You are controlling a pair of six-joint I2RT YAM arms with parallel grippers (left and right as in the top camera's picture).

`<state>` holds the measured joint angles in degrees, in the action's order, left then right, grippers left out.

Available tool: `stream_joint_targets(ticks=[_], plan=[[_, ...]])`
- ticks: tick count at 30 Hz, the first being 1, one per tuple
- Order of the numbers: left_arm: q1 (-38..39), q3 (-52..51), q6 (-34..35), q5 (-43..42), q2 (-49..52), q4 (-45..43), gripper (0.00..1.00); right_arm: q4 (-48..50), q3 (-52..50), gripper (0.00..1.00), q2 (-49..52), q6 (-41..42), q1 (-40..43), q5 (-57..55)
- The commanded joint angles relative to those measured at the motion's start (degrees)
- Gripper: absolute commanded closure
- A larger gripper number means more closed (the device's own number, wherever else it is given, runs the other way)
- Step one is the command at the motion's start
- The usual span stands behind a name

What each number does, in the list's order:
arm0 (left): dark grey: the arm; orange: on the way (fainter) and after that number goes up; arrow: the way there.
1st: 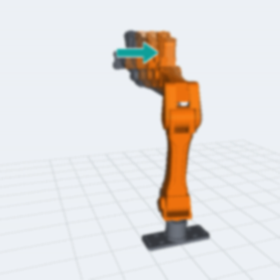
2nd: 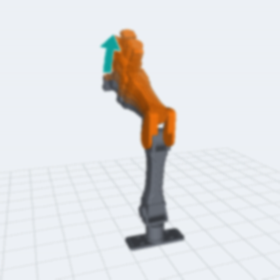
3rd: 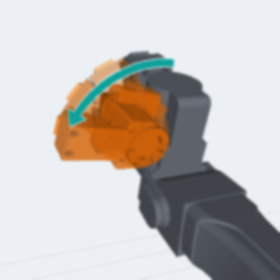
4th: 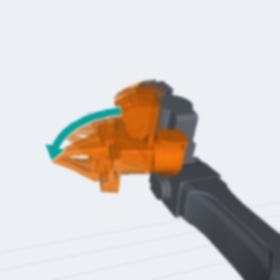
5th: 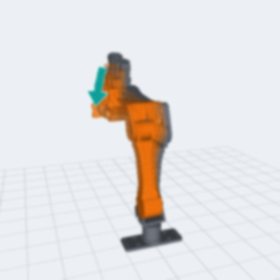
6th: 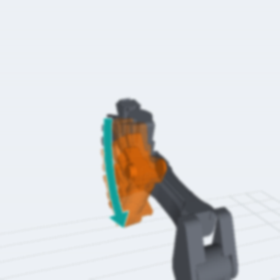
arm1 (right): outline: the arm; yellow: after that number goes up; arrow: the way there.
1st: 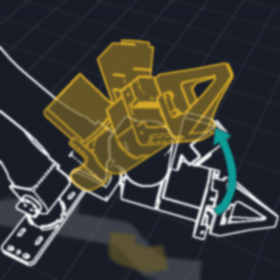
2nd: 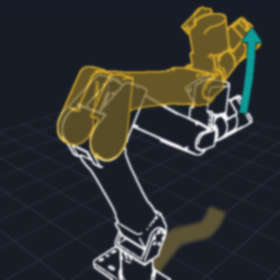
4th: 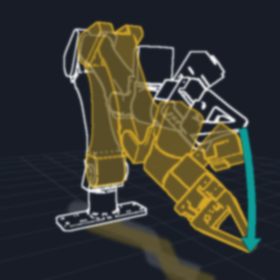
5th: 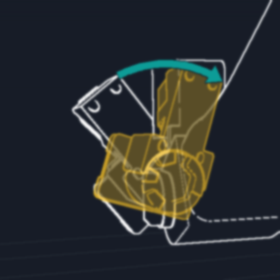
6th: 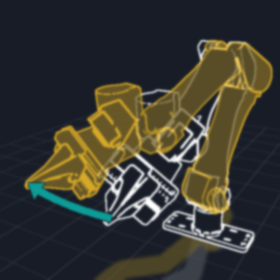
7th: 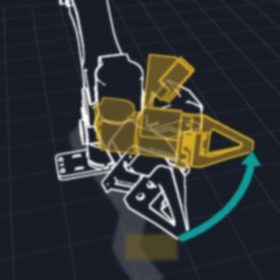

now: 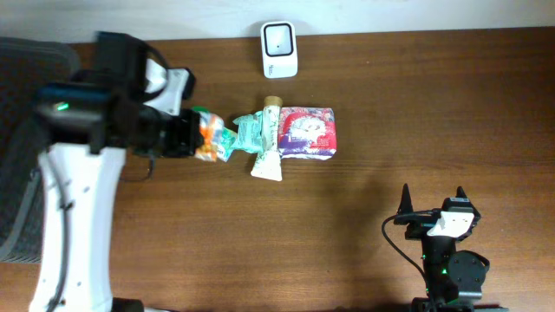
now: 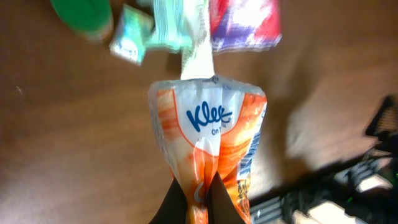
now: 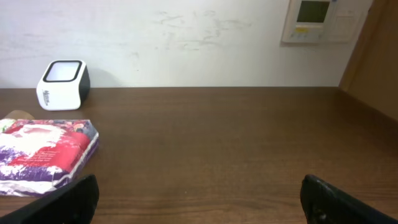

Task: Scan the item barcode
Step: 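Carry the orange Kleenex tissue pack and place it below the wipes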

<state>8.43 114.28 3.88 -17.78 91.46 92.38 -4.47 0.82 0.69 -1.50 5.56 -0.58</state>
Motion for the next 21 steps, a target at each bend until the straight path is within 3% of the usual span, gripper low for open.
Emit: stream_joint_targets(ticks=[1, 7, 11, 14, 15, 17, 21], plan=[[3.5, -15.8, 1.8, 2.6, -0.2, -8.2, 1.00, -0.1, -0.5, 0.01, -0.4, 0.4, -0.3, -0.1], [5.1, -43.6, 10.5, 7.7, 0.2, -36.9, 1.00, -0.1, -0.5, 0.01, -0.4, 0.4, -0.3, -0.1], [5.1, -49.8, 10.7, 7.8, 1.7, -43.4, 0.94, -0.1, -0.5, 0.01, -0.4, 0.4, -0.3, -0.1], [5.1, -49.9, 10.7, 7.7, 3.8, -47.2, 0.64, -0.1, -0.5, 0.01, -0.4, 0.4, -0.3, -0.1], [5.1, -49.9, 10.7, 7.5, 4.1, -48.2, 0.41, -0.1, -0.5, 0.01, -0.4, 0.4, -0.3, -0.1], [5.1, -48.9, 10.7, 6.1, 4.0, -48.5, 0.14, -0.1, -0.5, 0.01, -0.4, 0.4, -0.3, -0.1], [4.1, -34.9, 10.6, 3.5, 3.7, -37.9, 0.08, -0.1, -0.5, 0.01, -0.4, 0.4, -0.3, -0.1]])
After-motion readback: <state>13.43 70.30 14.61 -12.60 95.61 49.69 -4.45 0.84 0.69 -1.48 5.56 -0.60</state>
